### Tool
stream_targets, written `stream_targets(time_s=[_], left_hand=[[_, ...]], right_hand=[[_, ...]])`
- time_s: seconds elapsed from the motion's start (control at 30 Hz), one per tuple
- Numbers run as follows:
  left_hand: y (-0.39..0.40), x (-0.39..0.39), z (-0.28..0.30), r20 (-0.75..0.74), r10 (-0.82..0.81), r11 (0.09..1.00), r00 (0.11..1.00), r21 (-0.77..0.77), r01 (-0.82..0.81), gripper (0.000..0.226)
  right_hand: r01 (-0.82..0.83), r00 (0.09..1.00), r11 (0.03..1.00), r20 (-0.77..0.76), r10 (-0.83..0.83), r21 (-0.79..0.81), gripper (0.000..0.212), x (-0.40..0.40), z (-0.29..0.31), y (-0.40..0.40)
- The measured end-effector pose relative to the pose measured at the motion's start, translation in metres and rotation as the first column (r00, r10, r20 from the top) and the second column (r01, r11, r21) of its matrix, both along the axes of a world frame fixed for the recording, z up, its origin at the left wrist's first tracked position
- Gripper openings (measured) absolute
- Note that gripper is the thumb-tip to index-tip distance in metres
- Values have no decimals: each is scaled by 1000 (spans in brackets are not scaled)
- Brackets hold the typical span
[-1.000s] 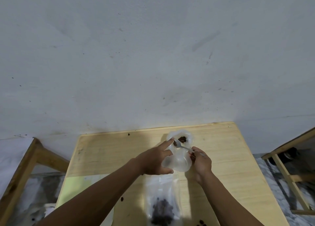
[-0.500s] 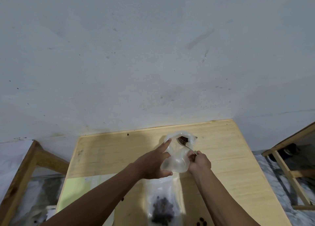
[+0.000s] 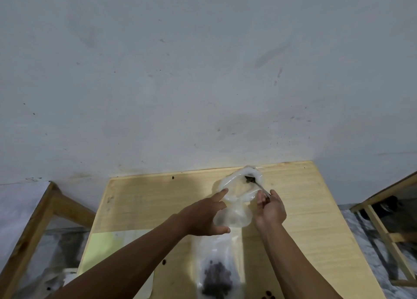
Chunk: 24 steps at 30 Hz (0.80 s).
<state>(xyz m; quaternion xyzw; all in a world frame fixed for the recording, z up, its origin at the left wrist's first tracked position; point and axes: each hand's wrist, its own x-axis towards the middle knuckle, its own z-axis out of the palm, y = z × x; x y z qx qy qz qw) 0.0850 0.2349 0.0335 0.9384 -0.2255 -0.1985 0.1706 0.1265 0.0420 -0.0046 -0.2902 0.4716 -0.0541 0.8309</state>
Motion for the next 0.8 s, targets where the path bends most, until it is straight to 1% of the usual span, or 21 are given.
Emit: stream_targets(time_s=[0.13, 0.27, 0.33, 0.43, 0.6, 0.73, 0.8], left_hand=[[-2, 5, -2, 16, 32, 999, 999, -18, -32, 48], [-4, 13, -6, 33, 96, 995, 995, -19, -96, 60], [-7, 16, -7, 49, 135, 991, 990, -26, -134, 61], [-8, 21, -12, 90, 193, 981, 977, -52, -189, 59], [-5, 30, -20, 122, 220, 975, 968, -8, -220, 63], [-5, 31, -23, 103, 225, 974, 969, 5, -227, 68], [-7, 31, -24, 73, 246, 969, 966, -6, -246, 69]], right_hand=[[-81, 997, 996, 11, 81, -29, 28, -3, -2, -5], [-204, 977, 967, 27, 210, -154, 27, -7, -7, -11], [-271, 957, 936, 38, 286, -223, 24, -9, -9, -13], [-330, 928, 885, 56, 367, -329, 22, -9, -7, -17], [-335, 900, 810, 91, 427, -481, 27, -6, 5, -28], [-367, 869, 743, 78, 488, -559, 29, -5, 11, -41], [-400, 850, 721, 65, 523, -565, 29, -7, 10, -44]])
